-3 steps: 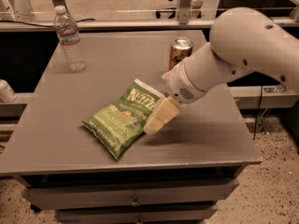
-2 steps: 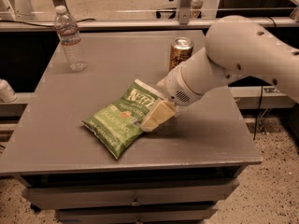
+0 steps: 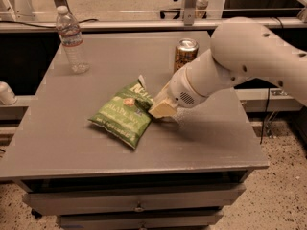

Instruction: Move green jalapeno chip bag near water bottle

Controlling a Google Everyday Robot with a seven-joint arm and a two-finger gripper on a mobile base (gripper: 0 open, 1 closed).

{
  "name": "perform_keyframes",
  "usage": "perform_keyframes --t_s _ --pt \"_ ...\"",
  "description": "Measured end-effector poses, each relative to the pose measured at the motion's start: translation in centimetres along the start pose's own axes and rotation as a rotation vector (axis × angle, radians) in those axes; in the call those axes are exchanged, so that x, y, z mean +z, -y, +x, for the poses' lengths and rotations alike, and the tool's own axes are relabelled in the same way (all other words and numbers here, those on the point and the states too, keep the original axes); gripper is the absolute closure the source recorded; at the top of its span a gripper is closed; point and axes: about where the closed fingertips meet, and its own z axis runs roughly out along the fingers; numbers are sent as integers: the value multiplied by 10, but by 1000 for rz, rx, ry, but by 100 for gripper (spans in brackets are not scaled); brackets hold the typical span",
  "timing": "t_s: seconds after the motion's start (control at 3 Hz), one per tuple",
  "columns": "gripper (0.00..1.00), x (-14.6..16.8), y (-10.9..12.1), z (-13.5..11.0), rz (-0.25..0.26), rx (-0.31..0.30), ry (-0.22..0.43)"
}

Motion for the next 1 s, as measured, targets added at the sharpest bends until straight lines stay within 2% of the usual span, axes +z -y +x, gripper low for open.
perform_keyframes --t_s 0.33,0.67,1.0 --pt "88 -6 6 0 13 15 5" --pt "100 -18 15 -2 35 35 13" --pt "100 -50 35 -10 83 61 44"
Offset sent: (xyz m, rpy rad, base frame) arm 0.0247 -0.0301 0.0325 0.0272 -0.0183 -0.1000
